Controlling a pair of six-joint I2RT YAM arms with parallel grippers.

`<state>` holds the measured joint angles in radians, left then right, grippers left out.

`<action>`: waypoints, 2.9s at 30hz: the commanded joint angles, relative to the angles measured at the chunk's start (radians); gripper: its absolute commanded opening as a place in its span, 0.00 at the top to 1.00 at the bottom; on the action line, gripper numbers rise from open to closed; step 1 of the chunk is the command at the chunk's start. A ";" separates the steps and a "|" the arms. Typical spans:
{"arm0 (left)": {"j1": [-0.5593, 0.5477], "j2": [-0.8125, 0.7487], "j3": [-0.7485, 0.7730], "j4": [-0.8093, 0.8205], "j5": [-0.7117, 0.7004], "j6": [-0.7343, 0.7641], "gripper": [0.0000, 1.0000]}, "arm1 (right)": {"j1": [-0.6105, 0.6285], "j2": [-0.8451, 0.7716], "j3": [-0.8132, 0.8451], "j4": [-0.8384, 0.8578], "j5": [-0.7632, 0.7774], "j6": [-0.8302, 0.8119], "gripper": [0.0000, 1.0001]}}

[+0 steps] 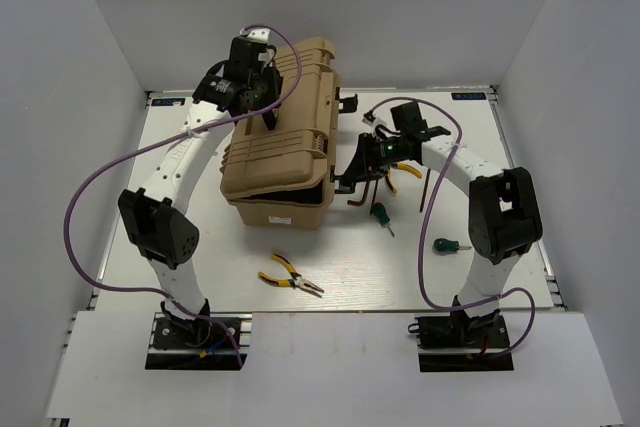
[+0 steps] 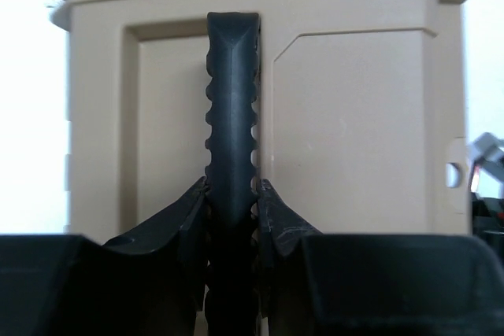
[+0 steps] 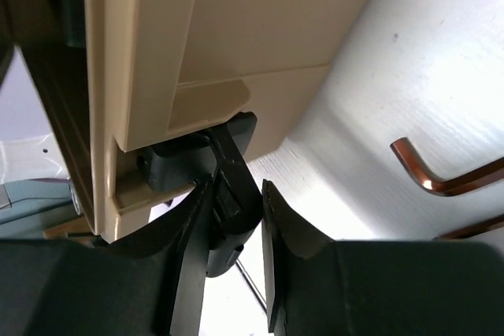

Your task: Sort the tools into containers

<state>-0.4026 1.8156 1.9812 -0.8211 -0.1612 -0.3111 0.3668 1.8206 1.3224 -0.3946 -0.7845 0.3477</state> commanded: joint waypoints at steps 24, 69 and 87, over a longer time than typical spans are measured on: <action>0.379 -0.461 -0.335 0.155 -0.172 0.053 0.91 | -0.080 -0.040 0.020 -0.020 0.097 -0.113 1.00; 0.536 -0.782 -0.242 0.313 0.452 -0.224 0.00 | -0.008 -0.026 -0.028 0.062 -0.004 -0.039 1.00; 0.461 -0.714 -0.444 0.568 0.876 -0.260 0.00 | 0.116 0.043 0.060 -0.020 0.004 -0.110 1.00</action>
<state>0.0849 1.1118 1.5410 -0.2726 0.6601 -0.6010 0.4332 1.8244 1.3621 -0.4149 -0.7418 0.3241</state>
